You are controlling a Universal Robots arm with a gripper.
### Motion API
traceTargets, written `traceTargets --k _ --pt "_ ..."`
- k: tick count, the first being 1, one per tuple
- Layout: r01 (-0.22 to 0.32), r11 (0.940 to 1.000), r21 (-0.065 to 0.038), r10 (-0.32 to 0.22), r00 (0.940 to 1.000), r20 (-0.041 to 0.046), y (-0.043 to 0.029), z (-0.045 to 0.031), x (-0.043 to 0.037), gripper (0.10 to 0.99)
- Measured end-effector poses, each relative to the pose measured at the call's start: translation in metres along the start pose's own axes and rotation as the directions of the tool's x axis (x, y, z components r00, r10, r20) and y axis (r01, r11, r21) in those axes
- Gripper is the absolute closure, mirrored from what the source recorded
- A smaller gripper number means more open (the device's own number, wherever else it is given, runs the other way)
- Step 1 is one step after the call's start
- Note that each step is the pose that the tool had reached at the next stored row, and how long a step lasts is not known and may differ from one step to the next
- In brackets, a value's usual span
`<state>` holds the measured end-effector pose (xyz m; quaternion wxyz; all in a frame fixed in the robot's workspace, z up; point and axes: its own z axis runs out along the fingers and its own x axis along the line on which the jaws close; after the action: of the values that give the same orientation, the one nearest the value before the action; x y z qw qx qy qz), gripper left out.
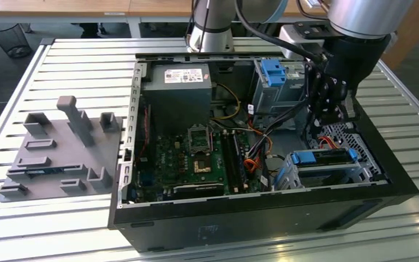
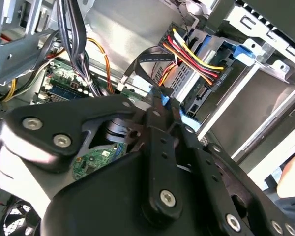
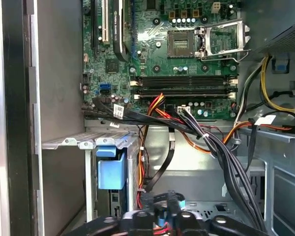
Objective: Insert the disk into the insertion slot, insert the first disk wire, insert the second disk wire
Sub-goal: 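Insert the second disk wire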
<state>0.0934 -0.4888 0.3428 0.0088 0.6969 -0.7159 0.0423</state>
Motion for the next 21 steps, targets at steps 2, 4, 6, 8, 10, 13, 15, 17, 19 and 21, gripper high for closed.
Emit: traceTargets --k 2,4,6,8,10,13,15,17,19,21 --pt "0.000 1.0000 0.000 0.000 1.0000 -0.0048 -0.0003 0.0007 -0.0004 0.918" --pt "0.001 1.0000 -0.001 -0.001 1.0000 -0.0082 -0.0007 0.0014 -0.0009 0.937" --pt "0.001 1.0000 -0.001 -0.001 1.0000 -0.0096 -0.0009 0.0017 -0.0010 0.937" --pt "0.001 1.0000 -0.001 -0.001 1.0000 -0.0098 -0.0010 0.0017 -0.0010 0.937" --pt "0.001 1.0000 -0.001 -0.001 1.0000 -0.0096 -0.0011 0.0009 -0.0010 0.937" --pt "0.001 1.0000 -0.001 -0.001 0.9999 -0.0108 -0.0013 -0.0033 -0.0007 0.937" --pt "0.001 1.0000 -0.001 -0.001 0.9999 -0.0132 -0.0013 -0.0041 -0.0006 0.937" --pt "0.001 1.0000 -0.001 -0.001 1.0000 -0.0094 -0.0013 -0.0043 -0.0002 0.937" --pt "-0.001 1.0000 -0.002 0.001 0.9997 0.0261 -0.0013 -0.0041 0.0008 0.937" --pt "-0.003 1.0000 -0.003 0.003 0.9981 0.0610 -0.0014 -0.0041 0.0015 0.937"
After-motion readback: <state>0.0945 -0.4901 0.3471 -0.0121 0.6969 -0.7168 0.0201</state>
